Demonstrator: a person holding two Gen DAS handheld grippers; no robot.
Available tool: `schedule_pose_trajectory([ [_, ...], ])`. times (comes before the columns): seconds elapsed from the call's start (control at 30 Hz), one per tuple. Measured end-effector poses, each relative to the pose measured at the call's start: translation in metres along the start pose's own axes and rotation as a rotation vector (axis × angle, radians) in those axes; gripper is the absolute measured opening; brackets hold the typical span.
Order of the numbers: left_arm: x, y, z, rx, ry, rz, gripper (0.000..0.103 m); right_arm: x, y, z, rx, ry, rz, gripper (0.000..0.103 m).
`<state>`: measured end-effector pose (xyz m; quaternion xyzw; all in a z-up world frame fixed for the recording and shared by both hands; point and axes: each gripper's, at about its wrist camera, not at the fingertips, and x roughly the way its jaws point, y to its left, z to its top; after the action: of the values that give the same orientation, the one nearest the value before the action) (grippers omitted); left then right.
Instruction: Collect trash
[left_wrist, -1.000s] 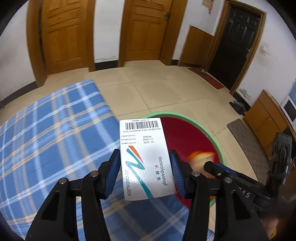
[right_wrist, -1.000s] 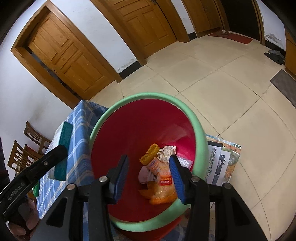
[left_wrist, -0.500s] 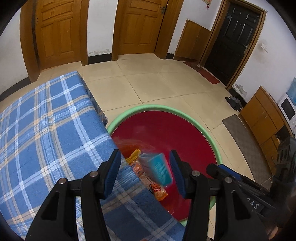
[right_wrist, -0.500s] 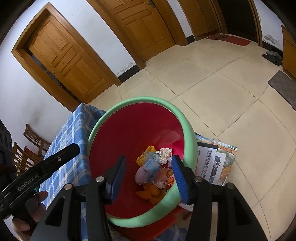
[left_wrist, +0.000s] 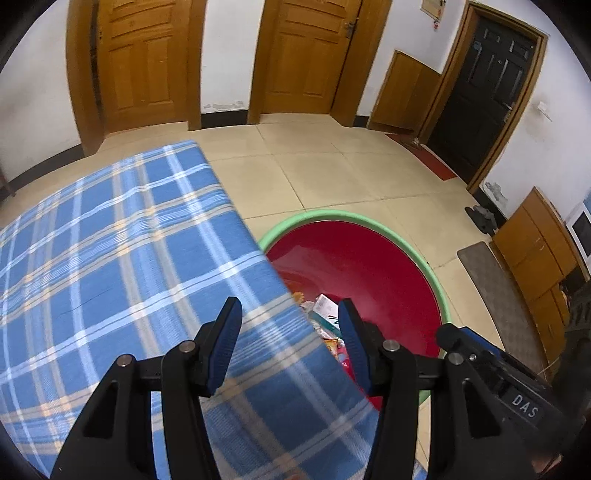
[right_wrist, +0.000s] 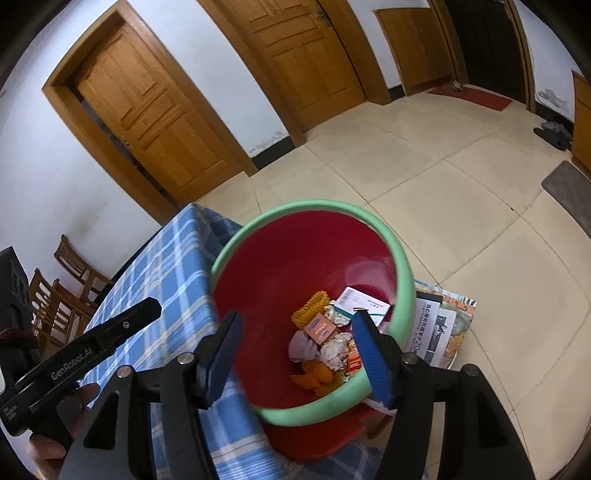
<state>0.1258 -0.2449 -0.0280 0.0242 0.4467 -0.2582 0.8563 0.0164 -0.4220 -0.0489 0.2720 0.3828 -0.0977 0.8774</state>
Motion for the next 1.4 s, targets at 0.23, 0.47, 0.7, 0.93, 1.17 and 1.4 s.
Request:
schedule_pose_trajectory([
  [0.23, -0.029, 0.021, -0.011, -0.043, -0.032, 0.066, 0.054, -0.019, 0.029, -0.008, -0.056, -0.026, 0.011, 0.079],
  [0.47, -0.058, 0.045, -0.025, -0.100, -0.056, 0.113, 0.054, -0.032, 0.057, -0.017, -0.115, -0.034, 0.029, 0.085],
  [0.7, -0.087, 0.065, -0.040, -0.135, -0.090, 0.179, 0.054, -0.040, 0.084, -0.032, -0.172, -0.036, 0.048, 0.088],
  [0.93, -0.117, 0.080, -0.055, -0.160, -0.122, 0.242, 0.054, -0.046, 0.106, -0.048, -0.219, -0.031, 0.070, 0.089],
  [1.17, -0.141, 0.090, -0.069, -0.181, -0.143, 0.294, 0.054, -0.056, 0.125, -0.060, -0.261, -0.055, 0.077, 0.093],
  [1.4, -0.158, 0.097, -0.080, -0.206, -0.164, 0.334, 0.054, -0.064, 0.137, -0.068, -0.294, -0.071, 0.096, 0.094],
])
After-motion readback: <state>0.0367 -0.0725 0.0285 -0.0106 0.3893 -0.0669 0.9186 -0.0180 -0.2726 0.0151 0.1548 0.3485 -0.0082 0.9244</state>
